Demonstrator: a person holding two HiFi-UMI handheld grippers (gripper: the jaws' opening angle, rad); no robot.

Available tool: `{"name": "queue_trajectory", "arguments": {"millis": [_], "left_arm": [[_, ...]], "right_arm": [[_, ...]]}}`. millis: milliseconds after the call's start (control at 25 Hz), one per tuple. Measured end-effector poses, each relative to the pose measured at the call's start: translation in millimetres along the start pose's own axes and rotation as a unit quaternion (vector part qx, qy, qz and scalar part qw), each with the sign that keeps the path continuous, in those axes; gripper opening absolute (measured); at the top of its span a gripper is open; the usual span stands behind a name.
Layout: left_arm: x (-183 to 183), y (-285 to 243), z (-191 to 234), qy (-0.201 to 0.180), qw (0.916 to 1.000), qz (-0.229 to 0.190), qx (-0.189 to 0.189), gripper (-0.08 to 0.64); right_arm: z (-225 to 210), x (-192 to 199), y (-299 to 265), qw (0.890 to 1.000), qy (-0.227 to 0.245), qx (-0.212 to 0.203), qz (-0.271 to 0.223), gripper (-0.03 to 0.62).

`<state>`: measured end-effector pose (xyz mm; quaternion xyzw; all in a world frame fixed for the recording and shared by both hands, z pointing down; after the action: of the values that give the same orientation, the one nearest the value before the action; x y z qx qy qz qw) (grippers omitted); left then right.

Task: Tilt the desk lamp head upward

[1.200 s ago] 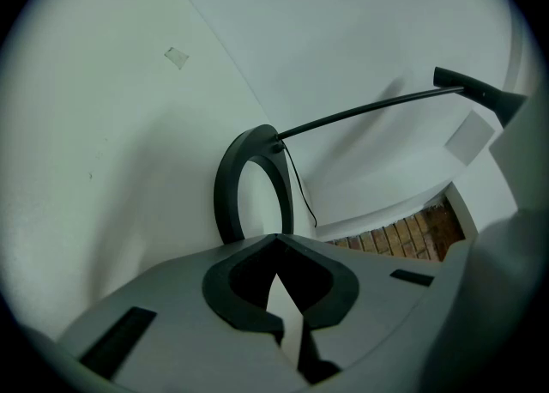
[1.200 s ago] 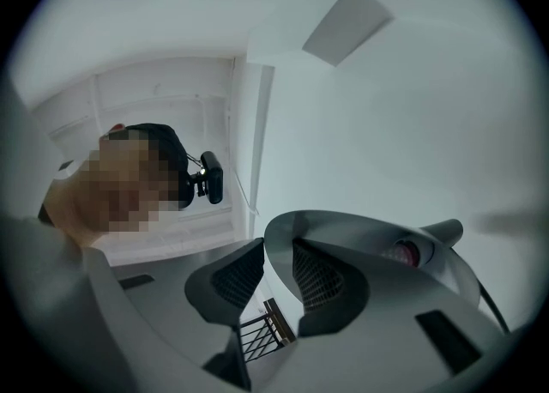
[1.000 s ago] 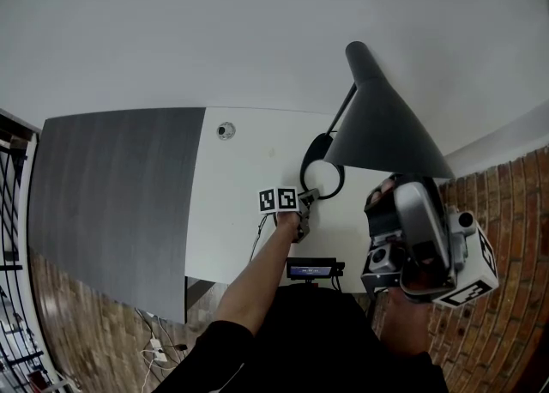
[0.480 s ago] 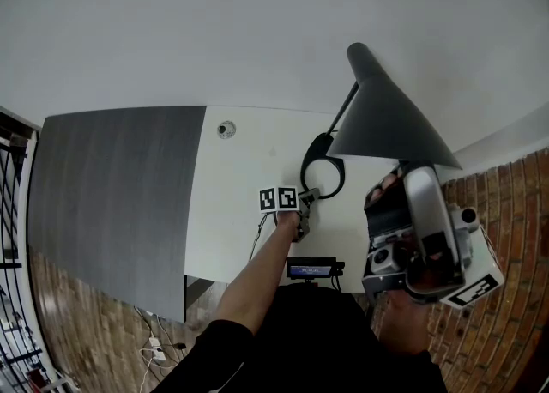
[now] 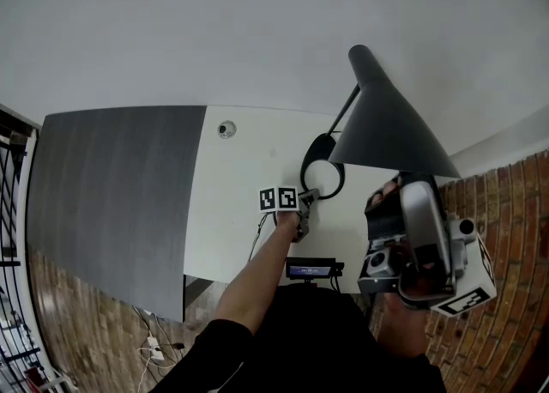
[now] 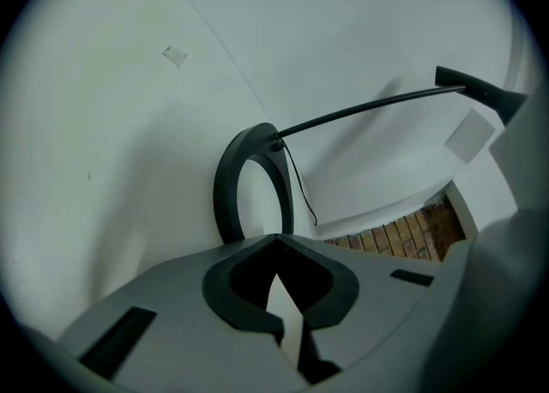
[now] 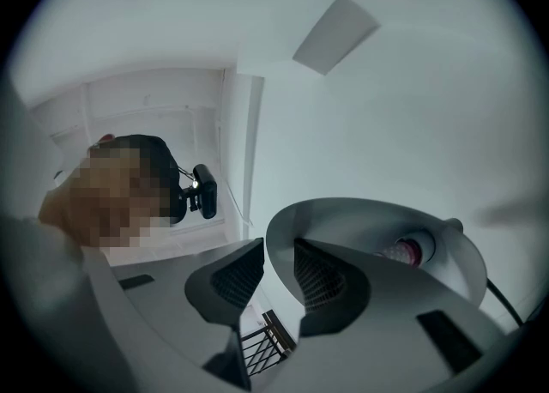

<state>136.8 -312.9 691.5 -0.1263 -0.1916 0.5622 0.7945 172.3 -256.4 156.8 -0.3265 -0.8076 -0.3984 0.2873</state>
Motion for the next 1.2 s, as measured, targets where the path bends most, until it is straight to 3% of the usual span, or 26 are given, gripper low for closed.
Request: {"name": "queue_trajectory", "arguments": {"millis": [1200], "left_arm": [[0.3,-3.0,-0.6,-0.006,1.0000,0.004,-0.003,0.009]], "right_arm": [[-6.2,-18.9,-13.3,0.997,-0.080,0.010,-0.017,0.107]]}}
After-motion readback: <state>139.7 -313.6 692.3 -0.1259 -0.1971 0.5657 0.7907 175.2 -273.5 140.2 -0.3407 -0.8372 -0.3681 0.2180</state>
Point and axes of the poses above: the fingertips, and each gripper's own axes: y backward along the fingers, z to its left, x out of its underside, the point moved 3 cm from there along y, backward along the fingers, and after that the axes turned 5 degrees about z, right-handed, at the moved point
